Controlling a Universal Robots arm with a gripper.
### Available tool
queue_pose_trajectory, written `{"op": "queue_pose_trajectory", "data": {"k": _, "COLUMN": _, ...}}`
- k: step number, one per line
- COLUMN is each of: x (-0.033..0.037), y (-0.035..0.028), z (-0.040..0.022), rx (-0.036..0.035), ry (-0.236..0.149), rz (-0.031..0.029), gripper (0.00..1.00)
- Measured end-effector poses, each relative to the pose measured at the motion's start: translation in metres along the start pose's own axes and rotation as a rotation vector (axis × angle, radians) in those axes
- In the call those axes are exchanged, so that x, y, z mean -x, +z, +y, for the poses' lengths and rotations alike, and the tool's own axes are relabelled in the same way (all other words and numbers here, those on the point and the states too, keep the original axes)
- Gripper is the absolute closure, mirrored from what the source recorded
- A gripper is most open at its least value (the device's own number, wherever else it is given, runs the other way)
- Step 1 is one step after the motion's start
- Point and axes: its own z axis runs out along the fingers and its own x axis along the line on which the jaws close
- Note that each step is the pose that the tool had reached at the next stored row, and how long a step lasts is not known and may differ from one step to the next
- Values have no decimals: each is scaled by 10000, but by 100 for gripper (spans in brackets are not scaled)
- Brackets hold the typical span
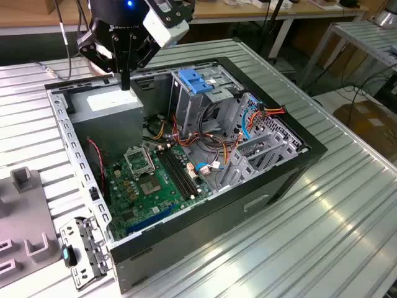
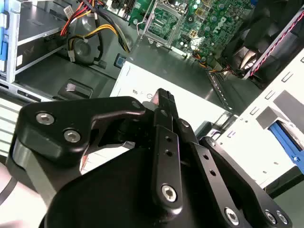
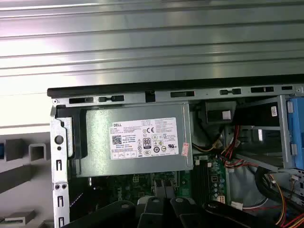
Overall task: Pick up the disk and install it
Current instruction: 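Reach for the disk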
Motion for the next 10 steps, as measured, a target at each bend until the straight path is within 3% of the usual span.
{"op": "queue_pose_trajectory", "data": {"k": 10, "x": -37, "y": 0, "z": -3, "rx": 0, "ry": 0, "rz": 1, "gripper": 89}}
